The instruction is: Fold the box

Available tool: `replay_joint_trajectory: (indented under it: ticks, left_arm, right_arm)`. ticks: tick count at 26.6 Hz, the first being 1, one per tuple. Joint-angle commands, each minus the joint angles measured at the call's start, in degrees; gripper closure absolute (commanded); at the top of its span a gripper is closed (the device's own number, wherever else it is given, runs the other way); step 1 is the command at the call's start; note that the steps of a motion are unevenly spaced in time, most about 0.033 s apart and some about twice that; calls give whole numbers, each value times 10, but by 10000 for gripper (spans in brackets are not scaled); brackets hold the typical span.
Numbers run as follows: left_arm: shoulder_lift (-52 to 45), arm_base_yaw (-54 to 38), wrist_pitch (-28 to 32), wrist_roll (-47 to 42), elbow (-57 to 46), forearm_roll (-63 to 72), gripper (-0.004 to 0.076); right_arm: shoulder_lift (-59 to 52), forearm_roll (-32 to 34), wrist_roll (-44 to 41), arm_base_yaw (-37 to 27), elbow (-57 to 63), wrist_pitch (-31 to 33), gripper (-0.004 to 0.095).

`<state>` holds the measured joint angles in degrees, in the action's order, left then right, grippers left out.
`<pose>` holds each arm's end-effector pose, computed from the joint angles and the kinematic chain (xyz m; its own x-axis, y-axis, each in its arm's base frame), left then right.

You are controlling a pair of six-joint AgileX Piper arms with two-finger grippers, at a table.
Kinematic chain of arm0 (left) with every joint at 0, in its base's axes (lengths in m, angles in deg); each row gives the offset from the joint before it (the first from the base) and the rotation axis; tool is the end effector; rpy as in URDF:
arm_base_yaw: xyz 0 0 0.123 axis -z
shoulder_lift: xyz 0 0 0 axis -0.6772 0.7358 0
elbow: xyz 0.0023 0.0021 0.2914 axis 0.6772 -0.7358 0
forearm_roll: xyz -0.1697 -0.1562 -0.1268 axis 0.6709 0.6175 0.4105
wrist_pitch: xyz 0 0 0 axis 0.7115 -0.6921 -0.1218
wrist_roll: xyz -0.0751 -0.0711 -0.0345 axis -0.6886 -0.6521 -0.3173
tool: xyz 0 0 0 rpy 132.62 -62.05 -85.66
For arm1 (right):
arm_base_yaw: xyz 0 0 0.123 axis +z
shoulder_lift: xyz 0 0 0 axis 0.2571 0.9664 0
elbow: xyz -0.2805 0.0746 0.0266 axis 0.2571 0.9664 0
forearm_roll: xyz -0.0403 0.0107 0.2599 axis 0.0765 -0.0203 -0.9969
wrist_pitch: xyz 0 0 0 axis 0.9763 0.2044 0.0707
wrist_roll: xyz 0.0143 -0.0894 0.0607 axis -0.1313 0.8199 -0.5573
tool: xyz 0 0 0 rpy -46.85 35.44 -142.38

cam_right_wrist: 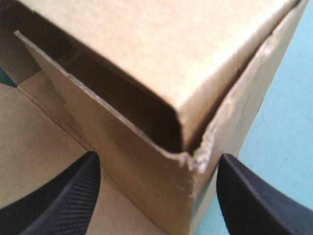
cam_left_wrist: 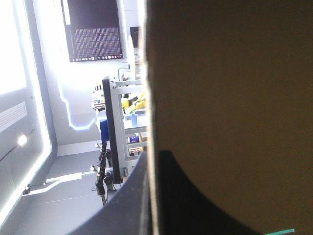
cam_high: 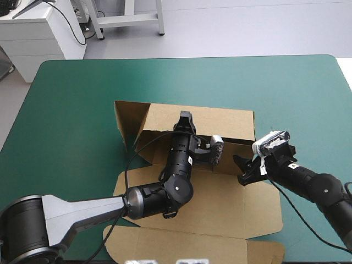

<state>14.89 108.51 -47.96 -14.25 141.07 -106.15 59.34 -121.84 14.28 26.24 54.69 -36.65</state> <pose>0.2342 -0.3102 0.2720 0.2028 0.9792 0.0111 0.1826 -0.0490 0.9820 0.2070 0.0761 0.2650 -0.4367 -0.2266 -0.8706 -0.5163 0.8556 0.0363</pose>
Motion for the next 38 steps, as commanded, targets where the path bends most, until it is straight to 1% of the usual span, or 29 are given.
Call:
replay_joint_trajectory:
  ticks: [1, 5, 10, 13, 15, 17, 21, 22, 29, 31, 32, 33, 34, 35, 36, 37, 38]
  left_arm:
    - [-25, 5, -19, -5, 11, -39, 731]
    - [-25, 5, -18, -5, 11, -39, 731]
    - [-25, 5, -17, -3, 11, -39, 731]
    - [-25, 5, -17, -3, 11, -39, 731]
    - [-25, 5, -15, -3, 11, -39, 731]
    - [-25, 5, -15, -3, 11, -39, 731]
    - [-25, 5, -15, -3, 11, -39, 731]
    - [-25, 5, -15, -3, 11, -38, 731]
    - [-25, 5, -18, -5, 11, -39, 731]
    - [-25, 5, -30, -26, 11, -39, 731]
    - [-25, 5, -32, -61, 11, -39, 715]
    - [-25, 5, -31, -62, 11, -39, 695]
    - [-25, 5, -26, -62, 11, -39, 615]
    - [-25, 4, -23, -62, 11, -39, 558]
    - [-25, 0, -14, -62, 11, -40, 411]
    - [-25, -1, -10, -62, 11, -40, 347]
    - [-25, -2, -12, -62, 11, -40, 216]
  right_arm:
    - [-9, 8, -46, 38, -15, -85, 279]
    - [-4, 18, -72, 70, -15, -125, 280]
    - [36, 18, -90, 102, -15, -163, 290]
    - [63, 12, -90, 128, -15, -223, 333]
    - [76, 7, -91, 147, -15, -264, 391]
    - [82, 6, -91, 161, -15, -287, 499]
    - [82, 11, -90, 180, -15, -295, 808]
    - [82, 11, -89, 182, -15, -297, 912]
    - [82, 11, -89, 185, -15, -309, 923]
    - [82, 11, -89, 185, -15, -319, 923]
    - [82, 10, -89, 185, -15, -329, 924]
    - [83, 9, -89, 185, -15, -332, 924]
    - [86, 8, -89, 185, -15, -336, 924]
    - [89, 8, -89, 185, -15, -338, 924]
    - [100, 8, -86, 181, -16, -336, 924]
    - [105, 8, -86, 178, -17, -334, 924]
    - [119, 8, -86, 170, -20, -328, 924]
